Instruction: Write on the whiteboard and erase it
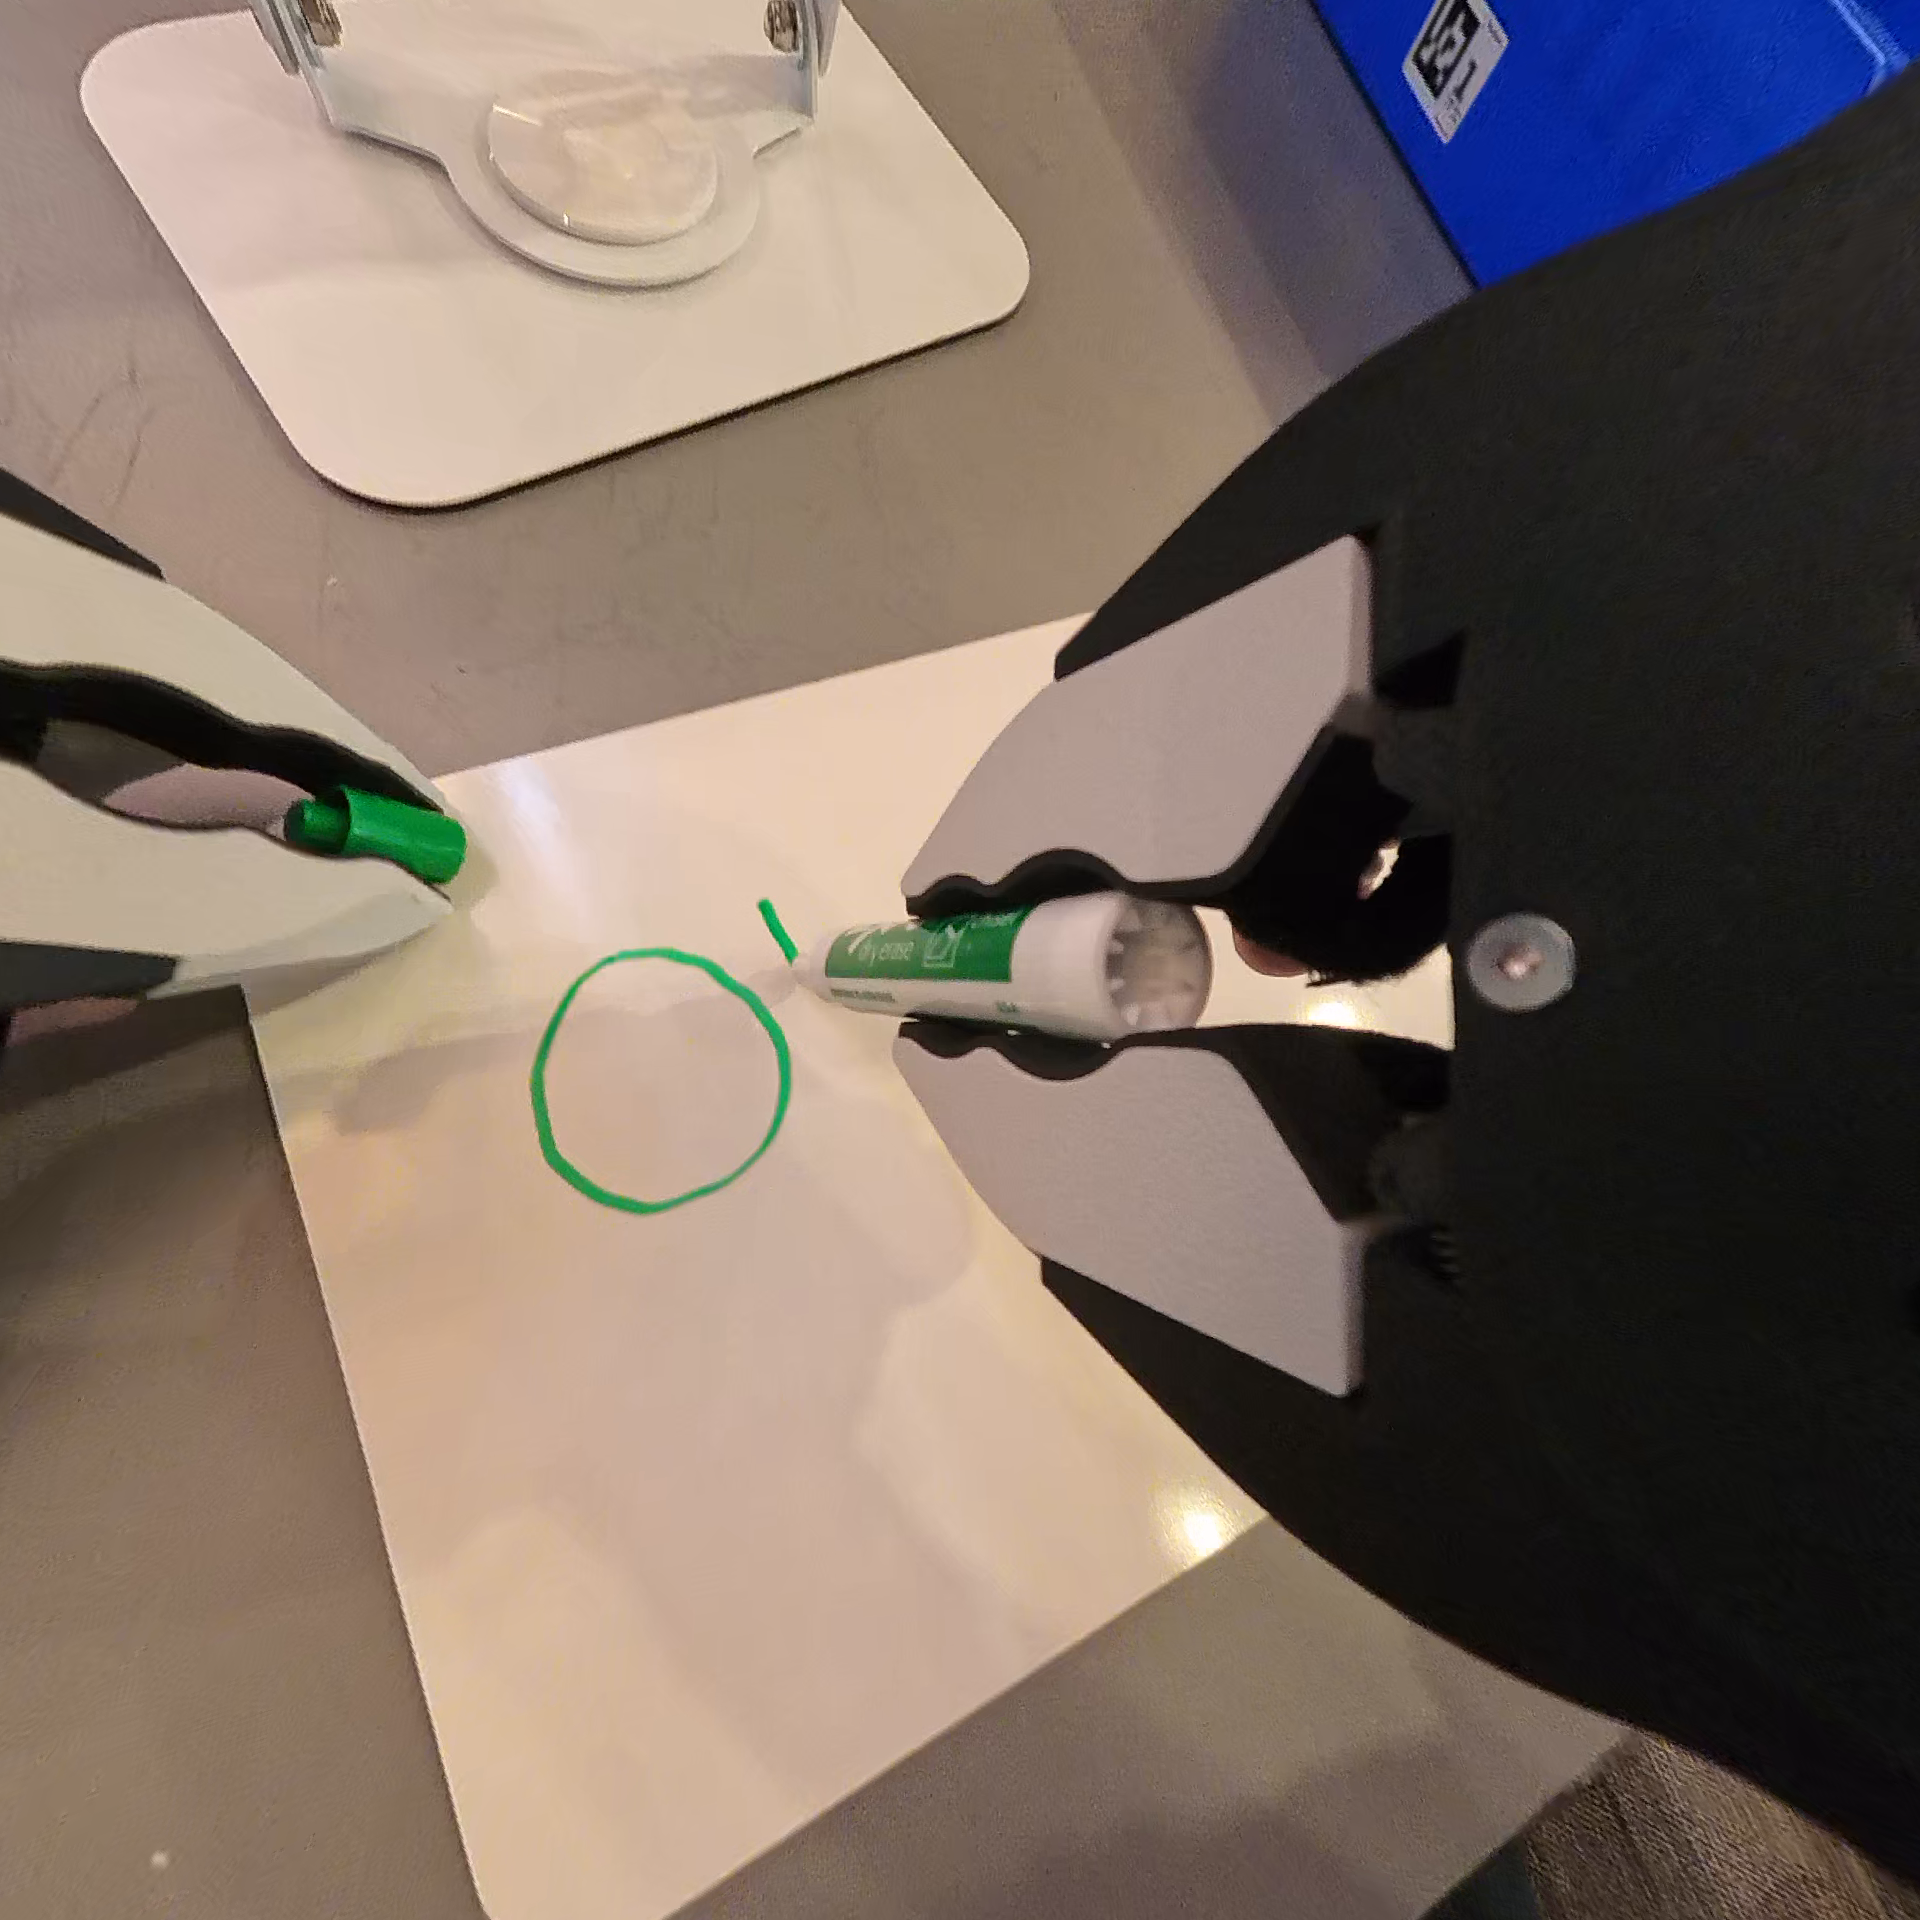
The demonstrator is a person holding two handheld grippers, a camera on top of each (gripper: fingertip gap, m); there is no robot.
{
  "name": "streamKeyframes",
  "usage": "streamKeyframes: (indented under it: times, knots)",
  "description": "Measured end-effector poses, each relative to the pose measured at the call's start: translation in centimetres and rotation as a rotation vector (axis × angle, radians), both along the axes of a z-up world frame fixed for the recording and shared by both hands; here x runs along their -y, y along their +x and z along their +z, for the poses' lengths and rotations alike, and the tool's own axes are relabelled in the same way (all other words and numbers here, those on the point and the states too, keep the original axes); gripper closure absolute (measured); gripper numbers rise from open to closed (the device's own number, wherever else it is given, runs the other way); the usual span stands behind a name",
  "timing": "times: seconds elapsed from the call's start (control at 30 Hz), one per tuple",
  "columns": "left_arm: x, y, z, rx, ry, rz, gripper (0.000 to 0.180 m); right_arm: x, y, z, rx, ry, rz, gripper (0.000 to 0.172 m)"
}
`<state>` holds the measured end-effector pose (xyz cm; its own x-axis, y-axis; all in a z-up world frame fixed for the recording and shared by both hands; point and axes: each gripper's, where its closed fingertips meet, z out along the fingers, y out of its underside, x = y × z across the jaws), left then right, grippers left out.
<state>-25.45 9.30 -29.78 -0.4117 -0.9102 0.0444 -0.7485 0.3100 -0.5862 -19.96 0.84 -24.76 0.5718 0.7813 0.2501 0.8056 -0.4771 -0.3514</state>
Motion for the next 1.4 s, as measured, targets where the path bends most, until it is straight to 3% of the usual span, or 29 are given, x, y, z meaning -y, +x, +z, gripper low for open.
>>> streamKeyframes:
  times: [0.27, 0.5, 0.9, 1.4]
  knots:
    - [0.0, 0.0, 0.0, -0.001, 0.002, 0.001, 0.161, 3.1, -0.7, 0.0, -0.004, -0.015, 0.004, 0.152]
    - [0.0, 0.0, 0.0, -0.001, 0.004, 0.002, 0.16, 3.4, -0.6, 0.0, -0.006, -0.007, -0.004, 0.152]
    - [0.0, 0.1, 0.0, 0.003, -0.007, 0.003, 0.161, 4.8, 3.8, 0.0, 0.018, -0.006, -0.097, 0.151]
    - [0.1, 0.2, 0.0, 0.007, -0.011, 0.002, 0.161, 1.0, 4.0, 0.0, 0.032, 0.031, -0.083, 0.151]
